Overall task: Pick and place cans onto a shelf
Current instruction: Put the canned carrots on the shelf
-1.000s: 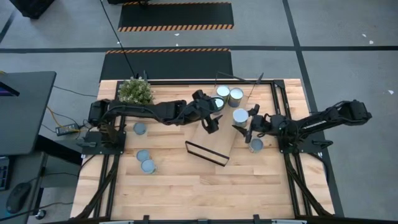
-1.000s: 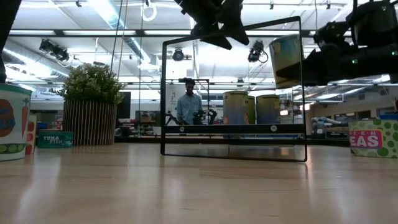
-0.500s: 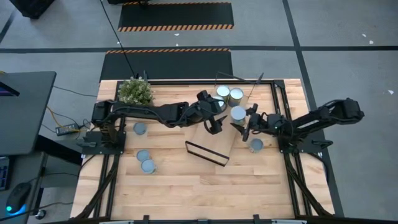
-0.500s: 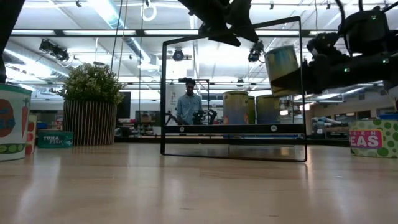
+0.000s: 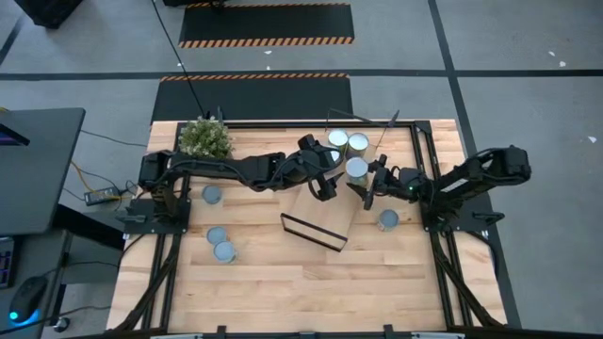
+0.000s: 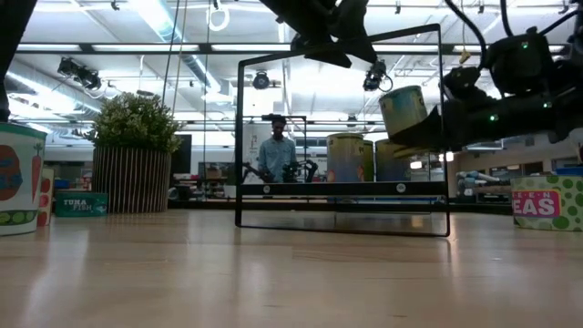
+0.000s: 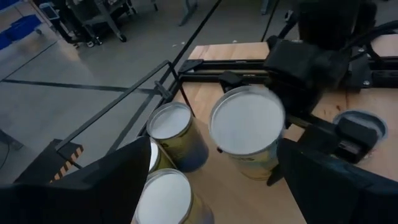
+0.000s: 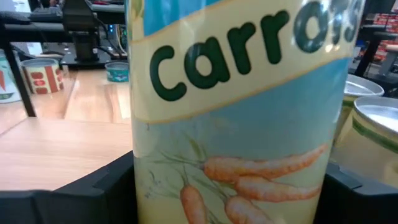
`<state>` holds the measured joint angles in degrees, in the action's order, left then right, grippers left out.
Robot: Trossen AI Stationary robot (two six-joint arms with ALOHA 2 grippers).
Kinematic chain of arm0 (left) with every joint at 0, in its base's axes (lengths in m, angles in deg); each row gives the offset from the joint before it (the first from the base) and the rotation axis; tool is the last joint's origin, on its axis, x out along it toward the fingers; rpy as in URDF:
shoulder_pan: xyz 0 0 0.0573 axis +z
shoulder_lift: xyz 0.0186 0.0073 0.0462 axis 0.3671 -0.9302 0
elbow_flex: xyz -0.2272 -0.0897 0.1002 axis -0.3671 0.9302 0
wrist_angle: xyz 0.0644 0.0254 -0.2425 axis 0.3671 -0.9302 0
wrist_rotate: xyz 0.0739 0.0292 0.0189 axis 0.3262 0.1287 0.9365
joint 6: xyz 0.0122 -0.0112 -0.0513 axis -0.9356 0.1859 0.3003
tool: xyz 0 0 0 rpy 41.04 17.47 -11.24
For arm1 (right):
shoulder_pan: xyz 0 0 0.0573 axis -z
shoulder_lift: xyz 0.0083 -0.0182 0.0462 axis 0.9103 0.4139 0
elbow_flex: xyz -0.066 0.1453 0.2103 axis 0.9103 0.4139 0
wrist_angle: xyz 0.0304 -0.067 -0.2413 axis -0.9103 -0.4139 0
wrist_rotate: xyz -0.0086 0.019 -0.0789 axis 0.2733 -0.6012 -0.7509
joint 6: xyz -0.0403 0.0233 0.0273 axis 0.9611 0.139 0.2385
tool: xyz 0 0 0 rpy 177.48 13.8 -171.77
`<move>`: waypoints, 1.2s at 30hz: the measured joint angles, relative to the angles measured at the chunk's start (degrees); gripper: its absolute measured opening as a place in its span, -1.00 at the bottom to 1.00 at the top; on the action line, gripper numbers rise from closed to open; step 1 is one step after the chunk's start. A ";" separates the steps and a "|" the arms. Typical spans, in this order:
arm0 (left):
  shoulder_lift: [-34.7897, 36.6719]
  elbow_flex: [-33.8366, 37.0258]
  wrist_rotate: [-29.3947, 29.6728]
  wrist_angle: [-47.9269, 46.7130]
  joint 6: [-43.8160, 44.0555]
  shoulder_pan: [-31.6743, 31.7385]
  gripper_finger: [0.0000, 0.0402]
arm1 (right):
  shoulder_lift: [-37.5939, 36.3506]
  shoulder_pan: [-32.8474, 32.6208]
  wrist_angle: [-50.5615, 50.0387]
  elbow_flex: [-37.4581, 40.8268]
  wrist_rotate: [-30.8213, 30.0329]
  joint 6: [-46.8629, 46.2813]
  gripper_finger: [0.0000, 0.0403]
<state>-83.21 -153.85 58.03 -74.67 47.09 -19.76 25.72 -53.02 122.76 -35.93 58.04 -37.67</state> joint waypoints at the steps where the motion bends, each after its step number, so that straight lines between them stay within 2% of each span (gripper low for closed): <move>1: 0.00 0.00 0.02 0.01 0.06 0.01 0.76 | 1.20 0.28 1.26 0.00 0.01 -0.04 0.58; 11: 0.00 0.00 0.04 -0.17 3.00 0.04 0.76 | 14.01 3.81 13.95 -0.03 0.47 0.11 0.58; 19: -1.72 -0.05 0.73 -0.77 2.86 0.63 0.76 | 21.31 3.86 14.83 -3.29 2.99 -0.19 0.58; 28: -2.82 -0.07 0.92 -0.12 1.27 0.68 0.76 | 23.60 4.81 15.08 -3.68 1.84 -0.97 0.60; 36: -2.97 -0.04 0.92 -0.69 1.64 0.68 0.76 | 23.51 6.78 14.28 -2.60 1.23 -2.39 0.81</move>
<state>-86.18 -153.90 58.95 -75.35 48.73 -19.08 49.23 -46.24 137.04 -38.53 59.26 -40.06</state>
